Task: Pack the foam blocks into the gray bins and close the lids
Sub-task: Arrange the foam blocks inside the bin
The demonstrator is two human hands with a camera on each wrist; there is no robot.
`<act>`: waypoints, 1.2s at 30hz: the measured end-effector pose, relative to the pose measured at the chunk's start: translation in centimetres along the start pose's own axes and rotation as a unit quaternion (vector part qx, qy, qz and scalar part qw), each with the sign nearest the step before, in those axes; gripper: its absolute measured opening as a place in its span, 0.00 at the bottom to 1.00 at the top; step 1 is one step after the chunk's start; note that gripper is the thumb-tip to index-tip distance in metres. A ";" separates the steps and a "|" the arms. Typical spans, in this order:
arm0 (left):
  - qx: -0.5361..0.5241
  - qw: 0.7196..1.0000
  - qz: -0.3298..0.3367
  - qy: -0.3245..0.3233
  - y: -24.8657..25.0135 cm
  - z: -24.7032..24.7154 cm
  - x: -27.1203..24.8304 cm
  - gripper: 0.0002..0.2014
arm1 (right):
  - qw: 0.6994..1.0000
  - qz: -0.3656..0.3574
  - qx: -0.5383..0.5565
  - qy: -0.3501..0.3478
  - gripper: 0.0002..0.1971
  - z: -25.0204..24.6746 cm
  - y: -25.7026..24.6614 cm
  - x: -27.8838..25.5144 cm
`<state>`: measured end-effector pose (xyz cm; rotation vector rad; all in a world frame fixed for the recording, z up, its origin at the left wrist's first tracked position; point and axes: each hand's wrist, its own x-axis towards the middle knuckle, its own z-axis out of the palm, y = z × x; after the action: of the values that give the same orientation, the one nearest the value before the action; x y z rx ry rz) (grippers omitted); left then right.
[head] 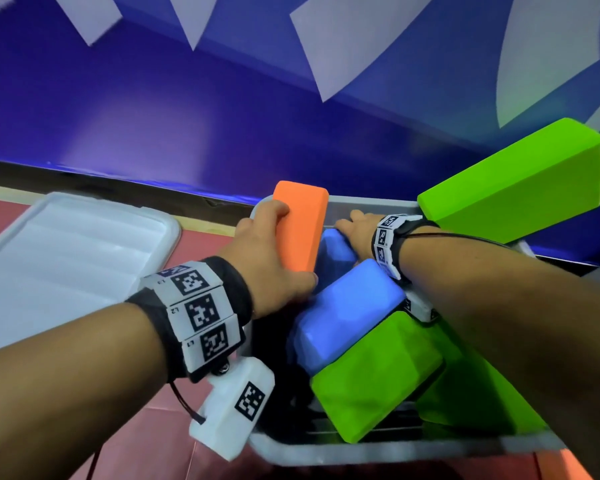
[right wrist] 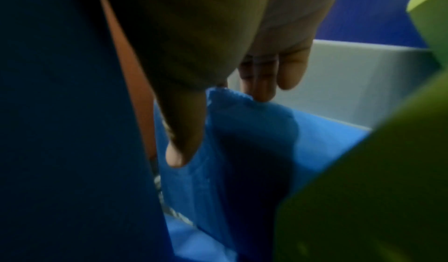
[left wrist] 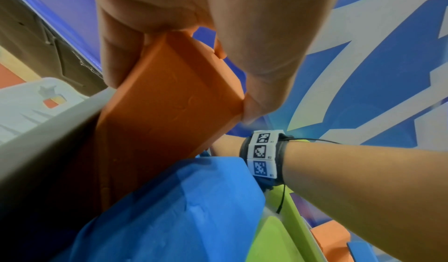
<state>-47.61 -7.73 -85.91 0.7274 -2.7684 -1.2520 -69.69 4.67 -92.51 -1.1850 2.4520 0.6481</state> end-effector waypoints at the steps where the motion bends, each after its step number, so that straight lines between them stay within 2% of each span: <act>1: -0.003 1.000 0.005 -0.003 -0.1 0.0 -0.1 0.51 | 1.000 -0.001 -0.013 0.009 0.32 -0.1 -0.2 0.1; 3: -0.014 1.000 0.009 -0.009 -0.2 -0.1 -0.2 0.51 | 0.999 0.000 -0.042 0.011 0.25 -0.6 -0.4 0.0; 6: -0.026 0.999 0.022 -0.010 0.0 -0.4 -0.7 0.50 | 0.998 0.013 -0.055 0.022 0.21 -1.5 0.4 -0.8; 9: -0.021 0.998 0.061 0.006 0.7 -1.7 -1.1 0.50 | 0.997 0.065 -0.024 0.035 0.18 -3.4 3.3 -2.6; 12: -0.009 0.993 0.108 0.044 2.1 -3.9 -1.1 0.49 | 0.988 0.130 0.068 0.057 0.20 -5.3 7.7 -4.9; 16: -0.032 0.989 0.131 0.067 4.0 -6.0 -1.7 0.46 | 0.967 0.164 0.171 0.087 0.24 -5.6 12.0 -7.4; 21: -0.027 0.989 0.131 0.058 5.0 -6.8 -2.4 0.44 | 0.948 0.189 0.228 0.118 0.25 -4.9 13.1 -8.6; 26: 0.031 0.989 0.142 0.039 5.7 -7.4 -2.6 0.42 | 0.934 0.224 0.237 0.147 0.23 -4.5 13.4 -7.6; 28: 0.047 0.988 0.146 0.018 5.7 -7.3 -2.8 0.42 | 0.931 0.234 0.234 0.155 0.32 -4.6 13.3 -7.3; 30: 0.055 0.987 0.153 -0.003 5.5 -6.8 -2.9 0.42 | 0.942 0.222 0.205 0.149 0.40 -5.0 12.5 -6.9; 31: 0.052 0.987 0.152 -0.010 5.4 -6.6 -2.9 0.42 | 0.946 0.203 0.201 0.152 0.41 -5.5 11.9 -6.7; 33: 0.038 0.990 0.138 -0.019 5.1 -6.5 -2.7 0.41 | 0.954 0.140 0.218 0.150 0.40 -6.6 10.3 -6.6; 36: 0.025 0.993 0.116 -0.013 4.7 -6.7 -2.4 0.41 | 0.980 0.044 0.175 0.079 0.37 -7.3 7.6 -6.6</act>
<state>-46.01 -8.77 -77.58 0.3775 -2.8135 -1.1581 -72.61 9.19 -81.27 -1.0245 2.6213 0.1348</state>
